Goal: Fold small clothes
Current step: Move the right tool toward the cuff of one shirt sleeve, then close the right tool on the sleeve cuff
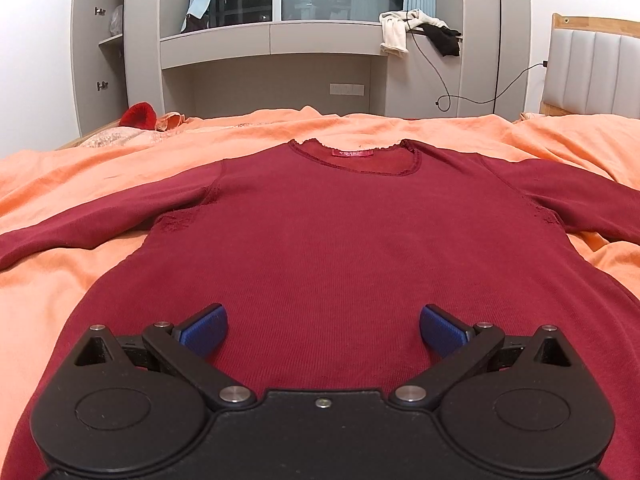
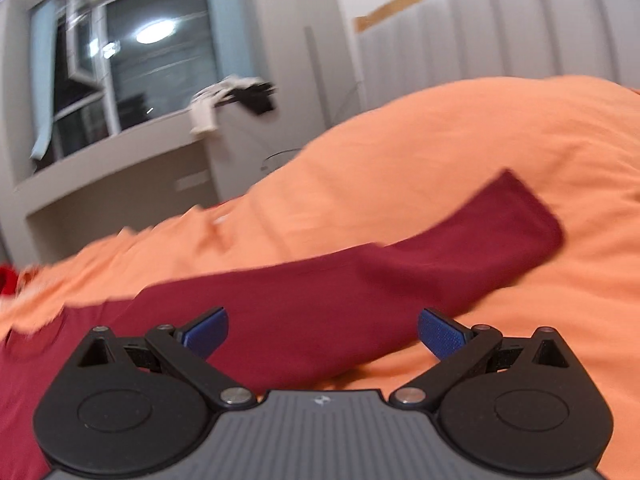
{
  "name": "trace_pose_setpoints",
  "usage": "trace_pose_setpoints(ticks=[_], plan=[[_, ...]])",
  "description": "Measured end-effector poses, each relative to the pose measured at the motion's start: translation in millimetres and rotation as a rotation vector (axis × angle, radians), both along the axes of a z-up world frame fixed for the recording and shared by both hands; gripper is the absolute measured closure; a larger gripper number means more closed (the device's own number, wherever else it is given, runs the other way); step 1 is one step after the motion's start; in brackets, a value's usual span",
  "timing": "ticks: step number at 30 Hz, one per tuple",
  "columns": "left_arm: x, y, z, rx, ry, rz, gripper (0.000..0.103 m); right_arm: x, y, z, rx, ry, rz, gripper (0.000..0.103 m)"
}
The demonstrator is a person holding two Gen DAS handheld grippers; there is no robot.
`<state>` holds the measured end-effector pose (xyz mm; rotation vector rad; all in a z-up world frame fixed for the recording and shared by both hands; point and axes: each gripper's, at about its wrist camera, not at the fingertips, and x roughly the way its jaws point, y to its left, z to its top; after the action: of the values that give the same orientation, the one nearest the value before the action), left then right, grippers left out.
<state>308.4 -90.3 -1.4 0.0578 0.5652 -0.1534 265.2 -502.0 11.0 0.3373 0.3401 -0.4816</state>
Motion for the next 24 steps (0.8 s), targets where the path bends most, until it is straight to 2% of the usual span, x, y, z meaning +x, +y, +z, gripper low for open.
trace_pose_setpoints(ticks=[5,11,21,24], plan=[[0,0,0,0.000,0.001,0.000,0.001,-5,-31,-5,-0.015,-0.005,-0.063,0.000],[0,0,0,0.000,0.001,0.000,0.001,-10,-49,-8,-0.035,0.058,-0.111,0.000],[1,0,-2,-0.004,0.002,0.000,0.001,-20,-70,-12,0.037,0.007,-0.159,0.000],[1,0,-3,-0.003,0.003,0.000,0.001,-21,-74,-12,0.027,-0.019,-0.174,0.000]])
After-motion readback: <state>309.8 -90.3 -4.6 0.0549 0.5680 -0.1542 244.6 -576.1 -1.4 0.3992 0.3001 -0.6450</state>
